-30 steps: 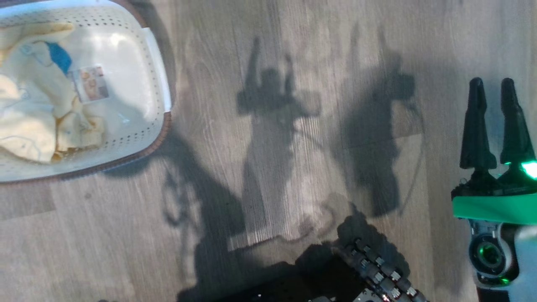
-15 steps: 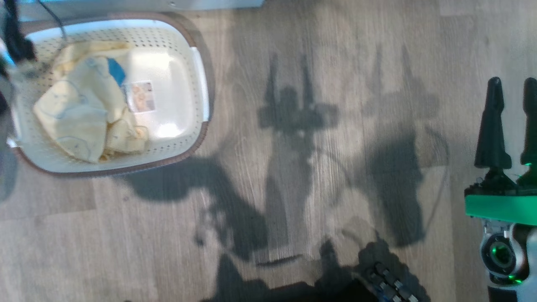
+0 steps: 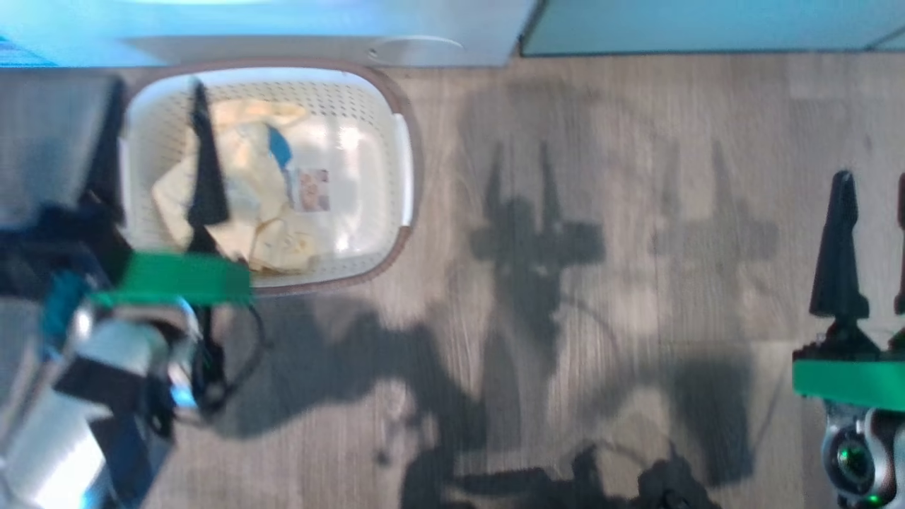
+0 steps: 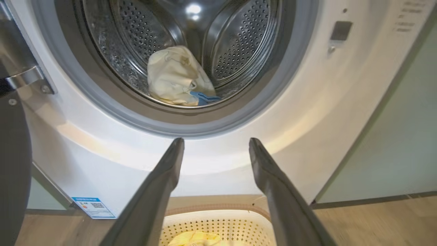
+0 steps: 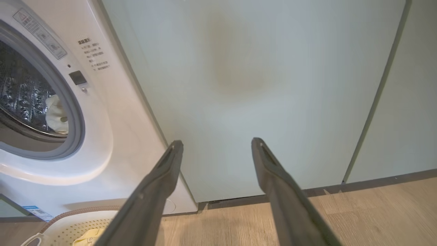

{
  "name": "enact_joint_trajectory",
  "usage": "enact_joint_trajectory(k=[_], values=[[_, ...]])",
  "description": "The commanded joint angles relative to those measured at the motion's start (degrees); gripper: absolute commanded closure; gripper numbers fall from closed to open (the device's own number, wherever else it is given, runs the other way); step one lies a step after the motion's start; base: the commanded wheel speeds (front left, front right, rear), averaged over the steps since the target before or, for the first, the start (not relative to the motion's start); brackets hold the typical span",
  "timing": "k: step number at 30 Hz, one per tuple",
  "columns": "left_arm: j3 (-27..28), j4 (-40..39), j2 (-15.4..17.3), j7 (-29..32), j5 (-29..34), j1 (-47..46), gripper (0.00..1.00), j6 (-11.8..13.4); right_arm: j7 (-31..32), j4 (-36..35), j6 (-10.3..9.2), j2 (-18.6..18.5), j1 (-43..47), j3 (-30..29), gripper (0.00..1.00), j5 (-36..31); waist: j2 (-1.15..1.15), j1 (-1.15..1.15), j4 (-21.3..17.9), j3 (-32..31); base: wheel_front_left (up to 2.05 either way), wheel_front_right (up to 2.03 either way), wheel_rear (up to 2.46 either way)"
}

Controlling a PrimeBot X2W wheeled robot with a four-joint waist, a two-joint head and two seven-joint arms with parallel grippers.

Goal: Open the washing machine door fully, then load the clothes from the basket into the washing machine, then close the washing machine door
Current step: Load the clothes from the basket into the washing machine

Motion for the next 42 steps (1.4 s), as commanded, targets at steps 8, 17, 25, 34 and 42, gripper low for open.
enact_joint_trajectory(k=[8,17,25,34,42], values=[[-1.09,-5.14,-2.05,-0.98,1.98,7.85,0.0,5.05,-0.37,-1.11,-0.16,-0.84,4.85,1.01,0.0,-3.77,0.0,0.01,4.74,-8.01,0.0,0.0,0.0],[-3.46,-2.33,-5.55,-1.24,2.52,14.74,0.0,3.25,-0.37,0.47,-0.16,-0.85,10.64,1.2,0.0,-6.42,0.0,0.01,7.38,-18.61,0.0,0.0,0.0],[-3.37,0.51,-6.7,-1.26,2.52,19.19,0.0,1.53,-0.37,1.6,-0.16,-0.97,14.54,2.25,0.0,-7.13,0.0,0.01,7.68,-25.84,0.0,0.0,0.0],[-3.61,1.0,-7.16,-1.26,2.37,23.18,0.0,0.6,-0.37,2.38,-0.16,-0.91,18.02,2.85,0.0,-7.05,0.0,0.01,7.21,-30.67,0.0,0.0,0.0],[-3.9,1.16,-6.97,-1.27,2.42,23.5,0.0,0.24,-0.37,2.55,-0.16,-0.87,18.57,2.95,0.0,-6.84,0.0,0.01,7.08,-31.63,0.0,0.0,0.0]])
